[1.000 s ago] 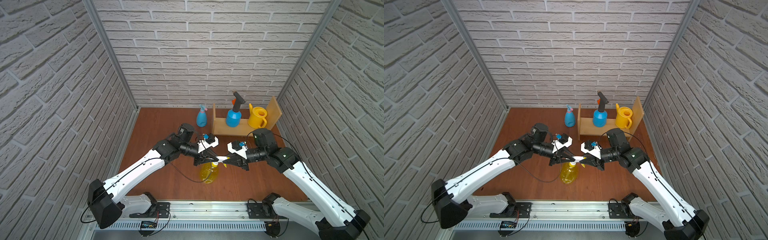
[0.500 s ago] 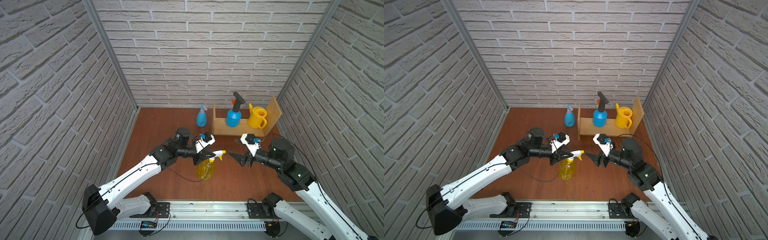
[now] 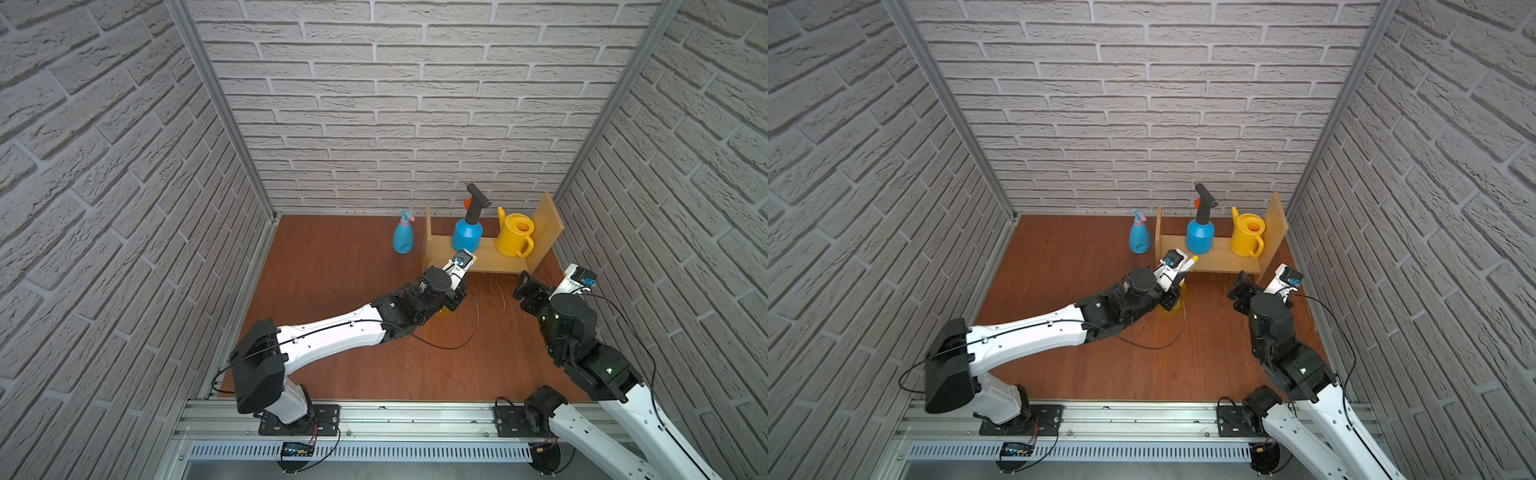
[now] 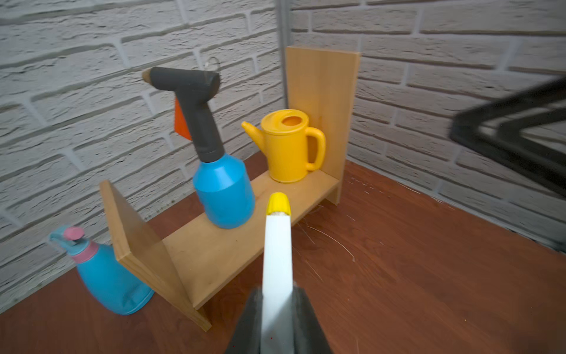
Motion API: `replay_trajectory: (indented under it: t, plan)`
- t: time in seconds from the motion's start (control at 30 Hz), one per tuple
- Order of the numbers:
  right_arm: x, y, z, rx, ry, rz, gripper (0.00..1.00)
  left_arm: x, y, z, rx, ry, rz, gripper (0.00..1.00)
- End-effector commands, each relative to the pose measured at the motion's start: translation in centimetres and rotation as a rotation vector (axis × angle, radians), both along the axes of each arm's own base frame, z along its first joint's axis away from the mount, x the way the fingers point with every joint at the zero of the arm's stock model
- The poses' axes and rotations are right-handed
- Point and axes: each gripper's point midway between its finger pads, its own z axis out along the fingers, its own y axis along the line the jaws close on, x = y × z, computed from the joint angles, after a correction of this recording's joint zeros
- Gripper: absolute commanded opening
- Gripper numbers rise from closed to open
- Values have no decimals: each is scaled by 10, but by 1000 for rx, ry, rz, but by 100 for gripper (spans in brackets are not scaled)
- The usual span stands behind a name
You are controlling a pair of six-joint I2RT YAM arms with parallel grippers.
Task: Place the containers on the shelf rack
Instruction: 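Place the container on the shelf.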
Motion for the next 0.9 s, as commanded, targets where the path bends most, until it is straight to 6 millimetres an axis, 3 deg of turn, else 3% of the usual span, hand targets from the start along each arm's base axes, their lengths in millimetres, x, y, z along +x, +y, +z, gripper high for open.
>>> replay_trajectory:
  t: [0.0, 0.17, 0.53, 0.87]
  plan:
    - [-5, -21, 8, 38, -35, -132, 91, 37, 16, 33, -120, -73, 297, 0]
    - [-4, -19, 6, 28, -28, -122, 91, 62, 6, 29, -139, -81, 390, 0]
    - [2, -10, 7, 20, -25, -72, 91, 124, 11, 25, -216, -54, 536, 0]
    - [7, -4, 9, 22, -22, -43, 91, 153, 10, 9, -233, -31, 577, 0]
